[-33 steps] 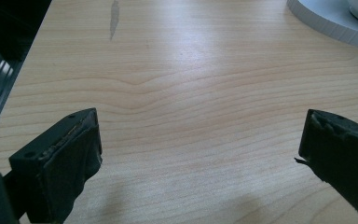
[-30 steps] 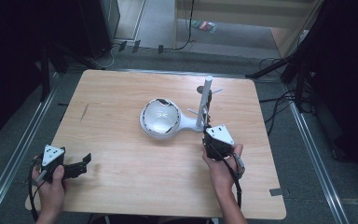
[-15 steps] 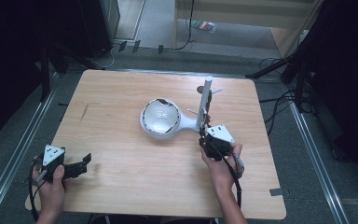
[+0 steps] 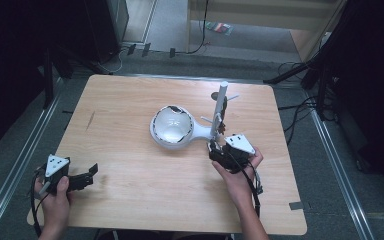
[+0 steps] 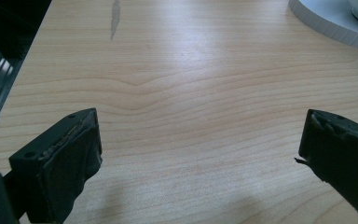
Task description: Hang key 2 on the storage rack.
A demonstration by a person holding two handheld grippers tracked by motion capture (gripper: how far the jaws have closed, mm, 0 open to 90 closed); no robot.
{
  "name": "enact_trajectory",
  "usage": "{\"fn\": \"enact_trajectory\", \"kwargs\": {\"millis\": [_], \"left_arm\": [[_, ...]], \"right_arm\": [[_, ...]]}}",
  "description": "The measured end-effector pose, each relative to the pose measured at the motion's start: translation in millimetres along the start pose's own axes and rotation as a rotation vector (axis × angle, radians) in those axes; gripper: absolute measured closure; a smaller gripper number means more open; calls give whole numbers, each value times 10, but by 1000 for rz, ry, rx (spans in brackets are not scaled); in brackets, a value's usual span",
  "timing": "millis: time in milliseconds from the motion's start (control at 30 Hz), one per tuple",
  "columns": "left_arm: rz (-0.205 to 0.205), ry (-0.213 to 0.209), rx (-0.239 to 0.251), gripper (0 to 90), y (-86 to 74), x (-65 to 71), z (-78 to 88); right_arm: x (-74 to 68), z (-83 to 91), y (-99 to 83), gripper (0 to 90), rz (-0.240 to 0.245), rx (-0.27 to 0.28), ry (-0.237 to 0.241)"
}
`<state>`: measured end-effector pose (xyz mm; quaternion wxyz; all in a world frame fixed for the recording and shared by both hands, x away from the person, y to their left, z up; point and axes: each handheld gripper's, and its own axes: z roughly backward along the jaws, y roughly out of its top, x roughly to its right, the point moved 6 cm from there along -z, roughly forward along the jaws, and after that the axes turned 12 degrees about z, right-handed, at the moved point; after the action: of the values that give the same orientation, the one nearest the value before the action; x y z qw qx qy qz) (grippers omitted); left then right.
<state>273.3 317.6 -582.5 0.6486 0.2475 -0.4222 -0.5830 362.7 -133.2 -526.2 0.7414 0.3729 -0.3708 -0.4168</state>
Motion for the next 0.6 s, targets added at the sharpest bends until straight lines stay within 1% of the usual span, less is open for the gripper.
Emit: {"fn": "enact_trajectory", "kwargs": {"millis": [33, 100, 133, 200, 267, 367, 467, 567, 600], "left_arm": [[0, 0, 0, 0, 0, -1, 0], [0, 0, 0, 0, 0, -2, 0], [2, 1, -1, 0, 0, -2, -1], [1, 1, -2, 0, 0, -4, -1], [1, 1, -2, 0, 0, -4, 0], [5, 3, 0, 0, 1, -4, -2], [4, 3, 0, 0, 2, -5, -4], [5, 3, -3, 0, 1, -6, -2], [3, 2, -3, 0, 1, -7, -1]], "right_arm": [[1, 12, -7, 148, 3, -7, 0], [1, 51, -16, 103, 23, -1, 30], [6, 69, -19, 87, 35, 3, 32], [20, 101, -41, 68, 42, -3, 33], [39, 116, -72, 48, 40, -13, 42], [92, 143, -128, 45, 30, -26, 37], [152, 178, -189, 39, 9, -27, 37], [194, 212, -242, 30, 9, -26, 43], [211, 227, -264, 30, 4, -31, 37]]}}
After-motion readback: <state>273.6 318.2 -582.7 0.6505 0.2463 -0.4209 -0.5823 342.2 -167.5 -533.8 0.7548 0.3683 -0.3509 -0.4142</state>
